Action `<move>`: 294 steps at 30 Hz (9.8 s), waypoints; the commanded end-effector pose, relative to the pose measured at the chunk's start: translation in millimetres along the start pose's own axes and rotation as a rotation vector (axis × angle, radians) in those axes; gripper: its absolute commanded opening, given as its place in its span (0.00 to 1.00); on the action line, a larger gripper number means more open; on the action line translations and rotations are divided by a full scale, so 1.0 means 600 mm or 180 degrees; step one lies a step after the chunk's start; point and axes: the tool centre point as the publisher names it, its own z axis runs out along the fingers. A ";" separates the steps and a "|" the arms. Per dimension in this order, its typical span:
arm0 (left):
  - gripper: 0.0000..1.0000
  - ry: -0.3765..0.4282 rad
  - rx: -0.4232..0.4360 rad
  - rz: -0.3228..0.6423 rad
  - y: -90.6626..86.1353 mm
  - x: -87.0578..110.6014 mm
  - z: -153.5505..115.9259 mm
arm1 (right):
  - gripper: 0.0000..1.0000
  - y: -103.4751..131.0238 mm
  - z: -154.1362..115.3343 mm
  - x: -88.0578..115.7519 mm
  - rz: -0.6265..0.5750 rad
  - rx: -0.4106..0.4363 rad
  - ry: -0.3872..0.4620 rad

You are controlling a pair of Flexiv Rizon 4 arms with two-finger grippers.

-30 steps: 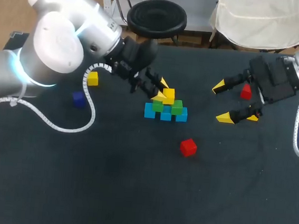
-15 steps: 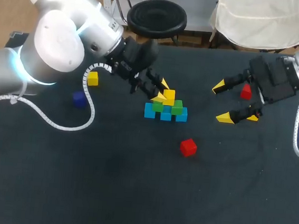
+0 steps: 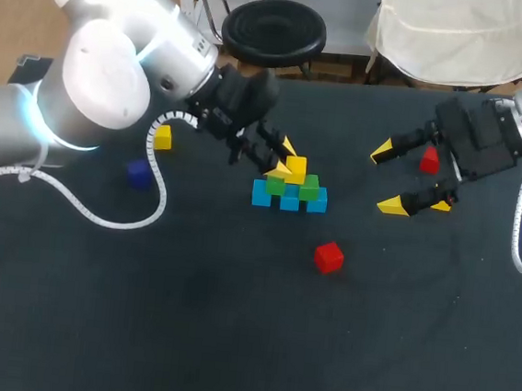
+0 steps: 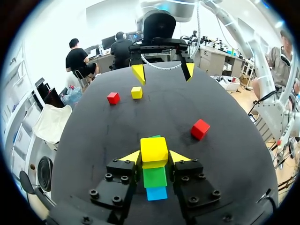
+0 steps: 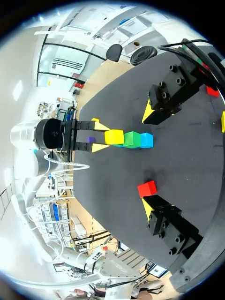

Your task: Place the blue cubes, place green cubes on the blue cubes, place the yellow cubes on the green cubes, then place the red cubes on the yellow cubes, and place purple cube on the red cubes.

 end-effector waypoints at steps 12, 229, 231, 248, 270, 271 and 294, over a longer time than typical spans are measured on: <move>0.00 0.0024 -0.0040 -0.0026 0.000 0.003 0.001 | 1.00 0.000 0.001 0.001 -0.0003 0.0000 -0.0005; 1.00 -0.0098 -0.0431 -0.0689 0.019 0.065 -0.180 | 1.00 -0.077 -0.105 0.245 0.0485 0.0050 -0.0280; 1.00 -0.0098 -0.0431 -0.0689 0.019 0.065 -0.180 | 1.00 -0.077 -0.102 0.246 0.0493 0.0053 -0.0279; 1.00 -0.0098 -0.0431 -0.0689 0.019 0.065 -0.180 | 0.66 -0.079 -0.088 0.245 0.0569 0.0162 -0.0168; 1.00 -0.0098 -0.0431 -0.0689 0.019 0.065 -0.180 | 0.00 -0.071 -0.105 0.157 0.0420 0.0018 -0.0087; 1.00 -0.0098 -0.0431 -0.0689 0.019 0.065 -0.180 | 0.00 -0.072 -0.104 0.147 0.0397 0.0006 -0.0089; 1.00 -0.0098 -0.0431 -0.0689 0.019 0.065 -0.180 | 0.00 -0.071 -0.066 0.015 -0.0032 -0.0209 0.0102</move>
